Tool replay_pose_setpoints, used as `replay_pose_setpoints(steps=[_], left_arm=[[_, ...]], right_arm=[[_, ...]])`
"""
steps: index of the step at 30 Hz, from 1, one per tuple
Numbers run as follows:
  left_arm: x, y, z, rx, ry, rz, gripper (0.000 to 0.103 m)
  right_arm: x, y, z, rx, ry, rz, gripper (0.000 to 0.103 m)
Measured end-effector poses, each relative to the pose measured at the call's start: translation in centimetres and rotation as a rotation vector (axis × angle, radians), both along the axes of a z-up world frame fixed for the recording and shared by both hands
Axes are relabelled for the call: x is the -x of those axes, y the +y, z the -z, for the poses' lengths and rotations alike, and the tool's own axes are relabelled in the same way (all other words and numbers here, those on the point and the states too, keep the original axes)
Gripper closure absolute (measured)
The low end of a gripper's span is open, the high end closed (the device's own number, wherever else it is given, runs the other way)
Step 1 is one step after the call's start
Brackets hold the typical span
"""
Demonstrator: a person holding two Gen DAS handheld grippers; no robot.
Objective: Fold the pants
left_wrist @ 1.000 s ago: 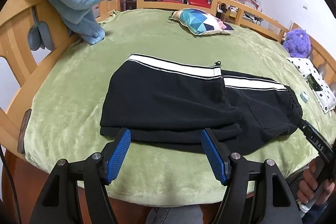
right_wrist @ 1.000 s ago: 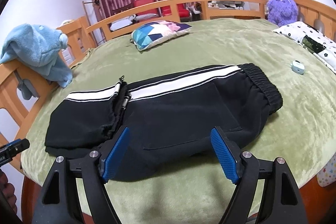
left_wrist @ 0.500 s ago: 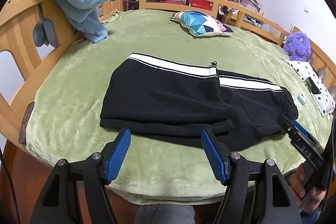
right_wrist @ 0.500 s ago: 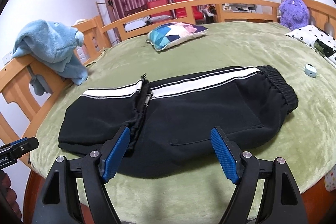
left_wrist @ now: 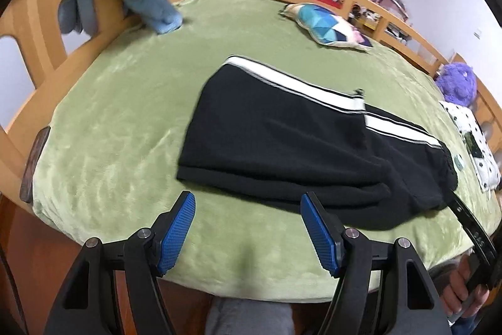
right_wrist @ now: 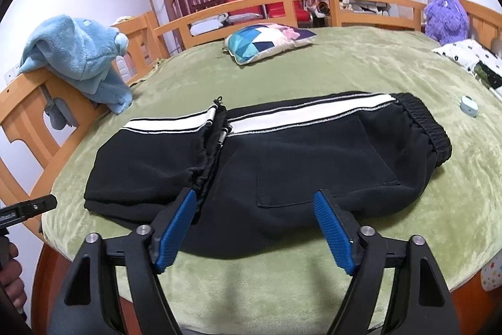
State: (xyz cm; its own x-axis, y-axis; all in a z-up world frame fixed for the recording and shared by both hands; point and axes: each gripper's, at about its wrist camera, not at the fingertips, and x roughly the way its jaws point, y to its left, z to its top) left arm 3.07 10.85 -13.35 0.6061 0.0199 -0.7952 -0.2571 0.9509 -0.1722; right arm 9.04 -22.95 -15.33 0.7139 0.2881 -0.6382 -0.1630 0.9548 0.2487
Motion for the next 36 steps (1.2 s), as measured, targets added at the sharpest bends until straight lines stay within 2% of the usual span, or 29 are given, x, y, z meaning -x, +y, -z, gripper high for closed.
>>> replay_pose_setpoints(steps=[1, 3, 5, 9, 12, 15, 16, 18, 21, 24, 29, 30, 32, 34, 36], left_arm=[[-0.3, 1.0, 0.4, 0.016, 0.005, -0.012, 0.035], [-1.0, 3.0, 1.4, 0.063, 0.014, -0.032, 0.034], [-1.8, 4.9, 2.8, 0.123, 0.028, -0.068, 0.029], [-3.2, 7.5, 5.2, 0.247, 0.054, -0.096, 0.028], [-4.4, 8.4, 6.9, 0.262, 0.077, -0.104, 0.028], [-5.7, 9.1, 8.3, 0.292, 0.090, -0.088, 0.028], [-6.1, 9.2, 8.5, 0.298, 0.091, -0.086, 0.028], [-7.0, 9.3, 9.1, 0.315, 0.092, -0.073, 0.028], [-8.0, 9.1, 10.2, 0.351, 0.093, -0.046, 0.028], [-8.9, 8.9, 11.1, 0.359, 0.082, -0.051, 0.024], [-10.2, 8.2, 11.1, 0.329, 0.064, -0.053, 0.024], [-10.5, 8.1, 10.9, 0.324, 0.068, -0.068, 0.026], [-10.4, 8.2, 10.4, 0.311, 0.071, -0.093, 0.037], [-10.4, 8.1, 9.3, 0.295, 0.063, -0.092, 0.061], [-10.5, 7.2, 7.4, 0.238, 0.043, -0.070, 0.072]], right_arm=[[-0.2, 0.0, 0.2, -0.016, 0.009, -0.007, 0.040], [-0.9, 0.4, 0.8, -0.028, 0.043, -0.025, 0.056], [-1.7, 1.4, 1.3, -0.042, 0.083, -0.063, 0.058], [-3.9, 4.2, 2.0, -0.112, 0.121, -0.105, 0.057], [-6.2, 6.5, 2.8, -0.181, 0.165, -0.120, 0.057], [-8.4, 9.1, 4.4, -0.176, 0.216, -0.126, 0.057], [-8.6, 9.7, 4.8, -0.160, 0.231, -0.125, 0.059], [-8.5, 11.2, 6.1, -0.064, 0.238, -0.115, 0.070], [-6.7, 12.7, 7.8, 0.084, 0.226, -0.157, 0.073], [-5.7, 12.7, 7.8, 0.106, 0.210, -0.190, 0.073], [-6.5, 10.1, 6.3, -0.039, 0.263, -0.191, 0.068], [-6.4, 9.4, 5.8, -0.057, 0.261, -0.183, 0.068], [-5.9, 8.3, 4.8, -0.052, 0.243, -0.167, 0.068], [-5.1, 7.0, 3.7, -0.038, 0.211, -0.152, 0.067], [-4.6, 5.3, 2.7, -0.014, 0.186, -0.118, 0.059]])
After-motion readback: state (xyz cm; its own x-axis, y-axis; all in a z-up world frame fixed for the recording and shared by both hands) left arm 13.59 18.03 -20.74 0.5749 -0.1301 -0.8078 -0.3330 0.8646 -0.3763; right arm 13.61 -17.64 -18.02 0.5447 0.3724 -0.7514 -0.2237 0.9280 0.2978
